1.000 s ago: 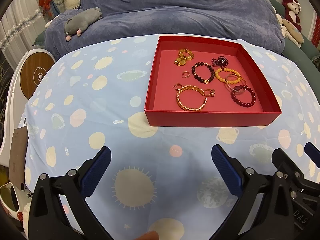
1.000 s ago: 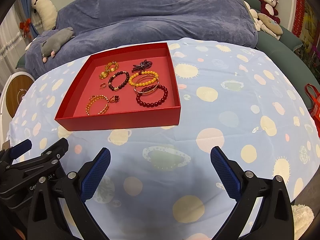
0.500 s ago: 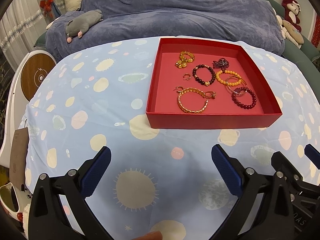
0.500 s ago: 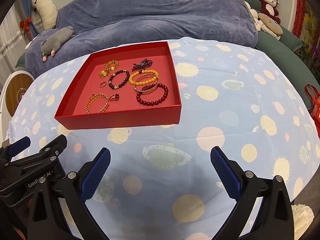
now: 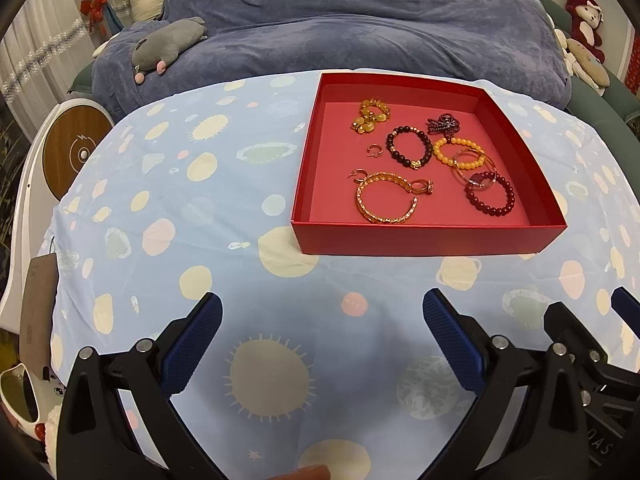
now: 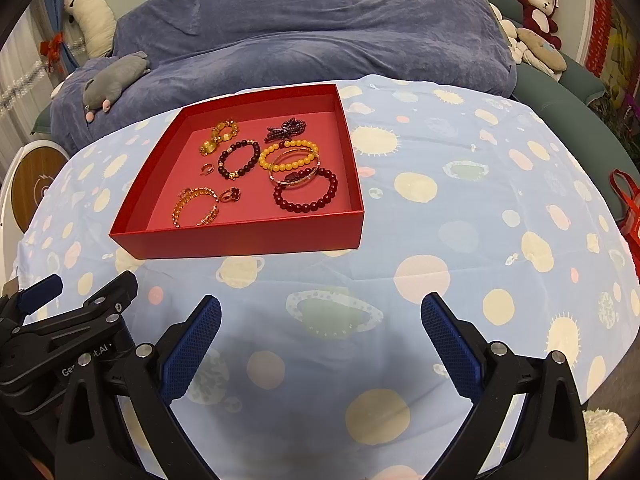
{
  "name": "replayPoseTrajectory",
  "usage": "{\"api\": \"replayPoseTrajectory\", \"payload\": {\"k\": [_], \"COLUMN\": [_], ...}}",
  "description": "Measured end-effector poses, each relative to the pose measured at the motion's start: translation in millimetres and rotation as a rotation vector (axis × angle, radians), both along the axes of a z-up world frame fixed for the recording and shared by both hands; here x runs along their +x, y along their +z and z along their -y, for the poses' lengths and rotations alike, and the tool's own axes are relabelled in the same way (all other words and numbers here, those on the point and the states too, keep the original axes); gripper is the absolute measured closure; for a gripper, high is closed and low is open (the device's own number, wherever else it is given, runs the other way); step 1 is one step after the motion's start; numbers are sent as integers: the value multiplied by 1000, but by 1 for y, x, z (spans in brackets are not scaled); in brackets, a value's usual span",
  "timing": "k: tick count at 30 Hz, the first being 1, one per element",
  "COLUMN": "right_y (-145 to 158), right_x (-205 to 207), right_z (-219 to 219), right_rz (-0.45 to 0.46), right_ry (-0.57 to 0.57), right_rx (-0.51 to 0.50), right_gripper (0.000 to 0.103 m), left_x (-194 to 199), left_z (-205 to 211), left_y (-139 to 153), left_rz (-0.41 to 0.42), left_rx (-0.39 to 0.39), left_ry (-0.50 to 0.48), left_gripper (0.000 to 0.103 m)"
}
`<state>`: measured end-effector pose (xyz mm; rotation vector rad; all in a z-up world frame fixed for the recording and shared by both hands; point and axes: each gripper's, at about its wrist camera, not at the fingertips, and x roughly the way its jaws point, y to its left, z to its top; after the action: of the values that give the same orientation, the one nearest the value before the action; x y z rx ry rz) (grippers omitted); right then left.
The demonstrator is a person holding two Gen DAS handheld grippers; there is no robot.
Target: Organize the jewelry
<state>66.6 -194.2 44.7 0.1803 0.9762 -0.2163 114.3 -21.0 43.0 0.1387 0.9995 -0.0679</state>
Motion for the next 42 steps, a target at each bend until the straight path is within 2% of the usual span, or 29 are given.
{"api": "replayPoseTrajectory", "payload": {"k": [42], "right_y": [1], "right_x": [0], "right_z": [1], "right_rz": [-2], "right_ry": [6], "right_rx": [-9], "right_gripper": [6], "left_x": [-1], "left_z": [1], "left_y": [-3], "left_rz": [6], "left_rx": [10], "left_ry": [6], "left_gripper": [7]}}
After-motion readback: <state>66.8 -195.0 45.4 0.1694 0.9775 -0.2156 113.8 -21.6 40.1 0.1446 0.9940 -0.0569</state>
